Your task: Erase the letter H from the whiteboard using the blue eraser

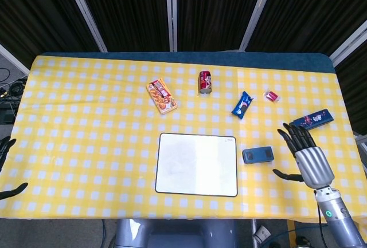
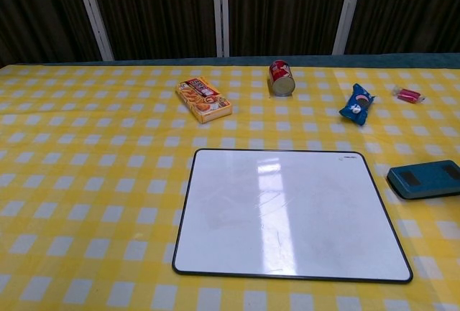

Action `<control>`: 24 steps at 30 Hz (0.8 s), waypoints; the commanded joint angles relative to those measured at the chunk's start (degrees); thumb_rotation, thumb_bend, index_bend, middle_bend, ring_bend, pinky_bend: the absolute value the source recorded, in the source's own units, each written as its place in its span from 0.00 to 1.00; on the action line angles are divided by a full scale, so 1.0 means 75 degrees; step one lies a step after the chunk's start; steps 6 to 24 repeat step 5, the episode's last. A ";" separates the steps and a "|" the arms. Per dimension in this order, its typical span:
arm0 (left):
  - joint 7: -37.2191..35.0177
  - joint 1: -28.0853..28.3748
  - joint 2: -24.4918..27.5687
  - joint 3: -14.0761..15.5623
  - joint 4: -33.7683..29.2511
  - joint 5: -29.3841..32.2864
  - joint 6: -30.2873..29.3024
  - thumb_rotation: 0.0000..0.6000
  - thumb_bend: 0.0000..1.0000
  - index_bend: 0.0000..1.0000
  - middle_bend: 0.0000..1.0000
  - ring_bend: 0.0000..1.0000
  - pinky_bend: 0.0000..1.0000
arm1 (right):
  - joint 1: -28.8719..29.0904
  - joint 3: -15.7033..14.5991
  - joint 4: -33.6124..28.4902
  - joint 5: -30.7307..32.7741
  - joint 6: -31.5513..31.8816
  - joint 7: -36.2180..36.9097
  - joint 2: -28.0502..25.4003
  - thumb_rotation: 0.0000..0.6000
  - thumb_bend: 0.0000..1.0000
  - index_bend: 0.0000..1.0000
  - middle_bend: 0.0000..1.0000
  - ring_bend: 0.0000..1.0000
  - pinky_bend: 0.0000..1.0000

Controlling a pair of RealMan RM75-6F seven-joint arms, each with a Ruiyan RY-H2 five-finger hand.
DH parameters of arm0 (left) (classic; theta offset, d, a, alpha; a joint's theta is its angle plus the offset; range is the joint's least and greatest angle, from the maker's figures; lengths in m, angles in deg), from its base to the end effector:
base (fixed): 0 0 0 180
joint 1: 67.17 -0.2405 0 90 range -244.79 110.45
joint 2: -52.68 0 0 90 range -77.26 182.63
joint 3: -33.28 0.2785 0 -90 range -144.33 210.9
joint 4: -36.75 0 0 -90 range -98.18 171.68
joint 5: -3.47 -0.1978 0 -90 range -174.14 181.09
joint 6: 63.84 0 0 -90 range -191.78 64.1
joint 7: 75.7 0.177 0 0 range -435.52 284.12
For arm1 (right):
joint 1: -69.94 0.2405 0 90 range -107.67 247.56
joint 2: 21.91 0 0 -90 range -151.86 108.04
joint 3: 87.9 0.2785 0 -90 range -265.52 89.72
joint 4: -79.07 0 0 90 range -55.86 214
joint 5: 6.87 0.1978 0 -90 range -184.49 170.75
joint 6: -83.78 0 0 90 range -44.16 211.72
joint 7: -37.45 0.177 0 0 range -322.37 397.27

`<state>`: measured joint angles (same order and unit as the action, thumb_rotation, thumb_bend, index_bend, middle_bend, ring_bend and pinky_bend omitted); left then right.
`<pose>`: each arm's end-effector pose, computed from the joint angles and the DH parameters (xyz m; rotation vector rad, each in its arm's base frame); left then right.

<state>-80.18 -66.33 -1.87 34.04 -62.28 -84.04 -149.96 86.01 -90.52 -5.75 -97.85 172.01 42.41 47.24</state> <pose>-0.3258 0.1784 0.2157 -1.3739 -0.9904 -0.8574 -0.2895 -0.2577 0.1483 1.5815 -0.7999 1.0983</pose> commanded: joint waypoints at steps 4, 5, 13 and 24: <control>-0.0108 -0.0017 0.0035 0.0025 0.0007 -0.0032 -0.0006 1.00 0.00 0.00 0.00 0.00 0.00 | -0.0368 0.0140 0.0085 -0.0198 0.0420 -0.0249 -0.0048 1.00 0.00 0.08 0.00 0.00 0.00; -0.0118 -0.0016 0.0037 0.0019 -0.0001 -0.0032 -0.0013 1.00 0.00 0.00 0.00 0.00 0.00 | -0.0408 0.0154 0.0068 -0.0220 0.0457 -0.0325 -0.0076 1.00 0.00 0.08 0.00 0.00 0.00; -0.0118 -0.0016 0.0037 0.0019 -0.0001 -0.0032 -0.0013 1.00 0.00 0.00 0.00 0.00 0.00 | -0.0408 0.0154 0.0068 -0.0220 0.0457 -0.0325 -0.0076 1.00 0.00 0.08 0.00 0.00 0.00; -0.0118 -0.0016 0.0037 0.0019 -0.0001 -0.0032 -0.0013 1.00 0.00 0.00 0.00 0.00 0.00 | -0.0408 0.0154 0.0068 -0.0220 0.0457 -0.0325 -0.0076 1.00 0.00 0.08 0.00 0.00 0.00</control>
